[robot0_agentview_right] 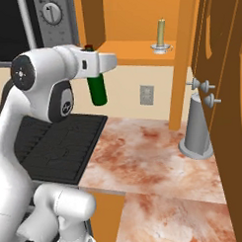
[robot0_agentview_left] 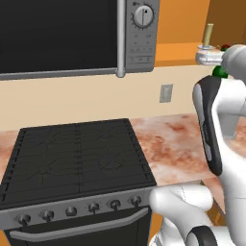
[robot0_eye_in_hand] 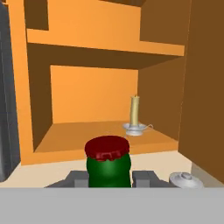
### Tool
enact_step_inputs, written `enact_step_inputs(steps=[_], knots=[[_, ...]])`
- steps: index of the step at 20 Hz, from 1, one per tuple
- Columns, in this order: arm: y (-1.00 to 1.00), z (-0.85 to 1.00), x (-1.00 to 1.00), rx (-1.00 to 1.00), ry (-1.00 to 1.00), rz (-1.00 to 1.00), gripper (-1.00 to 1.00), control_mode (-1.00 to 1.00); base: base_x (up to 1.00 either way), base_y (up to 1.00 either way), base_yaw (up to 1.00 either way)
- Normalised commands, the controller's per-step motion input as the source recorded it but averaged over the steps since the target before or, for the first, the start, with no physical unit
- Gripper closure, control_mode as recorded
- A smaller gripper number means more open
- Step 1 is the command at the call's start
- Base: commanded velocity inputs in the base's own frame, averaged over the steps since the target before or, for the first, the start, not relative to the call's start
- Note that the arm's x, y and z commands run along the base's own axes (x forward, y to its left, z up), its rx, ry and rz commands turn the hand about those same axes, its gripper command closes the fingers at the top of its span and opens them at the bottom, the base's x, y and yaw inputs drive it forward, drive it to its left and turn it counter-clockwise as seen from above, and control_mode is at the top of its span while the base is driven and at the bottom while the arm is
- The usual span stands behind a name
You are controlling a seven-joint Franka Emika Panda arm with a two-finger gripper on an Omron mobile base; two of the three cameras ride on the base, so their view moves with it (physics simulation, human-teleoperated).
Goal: Get the candle and the beer from the cabinet and move them to the dining counter.
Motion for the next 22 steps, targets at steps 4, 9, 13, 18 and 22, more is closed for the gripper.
enact_step_inputs(steps=[4,9,13,18,22], knots=[[0.29,0.0,-0.85,0.0,0.14,0.02,1.0,-1.0,0.0,0.0,0.0],[0.26,-0.15,-0.75,0.0,0.1,0.04,1.0,-1.0,0.0,0.0,0.0],[0.1,-0.26,-0.56,0.01,0.01,0.09,1.0,-1.0,0.0,0.0,0.0],[0.08,-0.22,-0.21,0.0,0.0,0.07,1.0,-1.0,0.0,0.0,0.0],[0.11,-0.02,0.0,0.0,0.0,0.03,1.0,-1.0,0.0,0.0,0.0]])
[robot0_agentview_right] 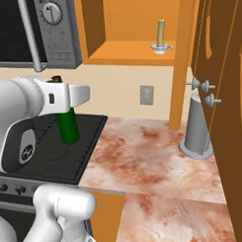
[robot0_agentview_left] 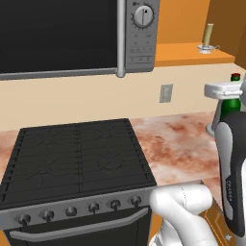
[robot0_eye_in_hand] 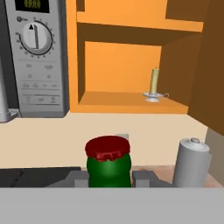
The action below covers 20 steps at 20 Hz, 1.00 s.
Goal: Get the candle and the beer from the cabinet and move them to the dining counter.
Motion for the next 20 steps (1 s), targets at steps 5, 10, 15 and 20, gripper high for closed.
enact_step_inputs(steps=[5,10,15,20], knots=[[0.07,0.0,0.0,0.0,0.0,0.01,1.0,-1.0,0.0,0.0,0.0],[0.0,0.0,0.0,0.07,0.05,0.0,1.0,-1.0,0.0,0.0,0.0],[0.04,0.0,0.0,0.01,0.06,0.0,1.0,-1.0,0.0,0.0,0.0],[0.0,0.0,0.0,0.0,0.0,0.0,1.0,-1.0,0.0,0.0,0.0]])
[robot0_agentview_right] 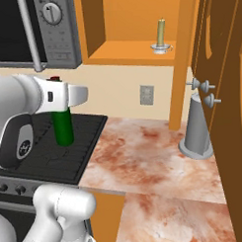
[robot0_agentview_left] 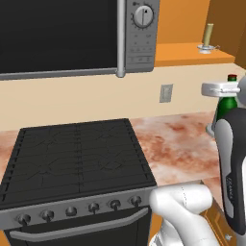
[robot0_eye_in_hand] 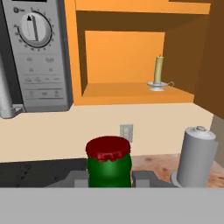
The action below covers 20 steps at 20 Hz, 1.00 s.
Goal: Get the candle and the beer from the cabinet and move them to the dining counter.
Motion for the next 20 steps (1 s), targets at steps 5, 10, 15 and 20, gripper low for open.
enact_step_inputs(steps=[5,10,15,20], knots=[[0.0,0.0,0.0,0.0,0.0,0.0,1.0,1.0,-0.13,0.02,0.01],[0.0,0.0,0.0,0.0,0.0,0.0,1.0,1.0,-0.83,0.61,0.27],[0.0,0.0,0.0,0.0,0.0,0.0,1.0,1.0,-0.67,1.0,0.55],[0.0,0.0,0.0,0.0,0.0,0.0,1.0,1.0,-0.25,0.55,0.96]])
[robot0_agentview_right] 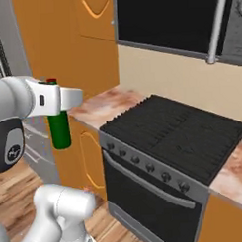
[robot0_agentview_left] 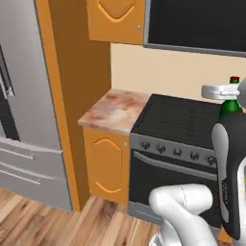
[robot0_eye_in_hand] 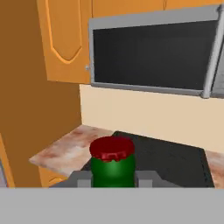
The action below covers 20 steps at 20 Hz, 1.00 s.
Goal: Get the candle and the beer from the cabinet and move them to the dining counter.
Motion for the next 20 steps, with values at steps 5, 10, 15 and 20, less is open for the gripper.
enact_step_inputs(steps=[5,10,15,20], knots=[[0.0,0.0,0.0,0.0,0.0,0.0,1.0,1.0,-0.15,0.11,1.0],[0.0,0.0,0.0,0.0,0.0,0.0,1.0,1.0,-0.12,0.06,1.0],[0.0,0.0,0.0,0.0,0.0,0.0,1.0,1.0,-0.12,0.06,1.0],[0.0,0.0,0.0,0.0,0.0,0.0,1.0,1.0,0.0,0.6,0.88]])
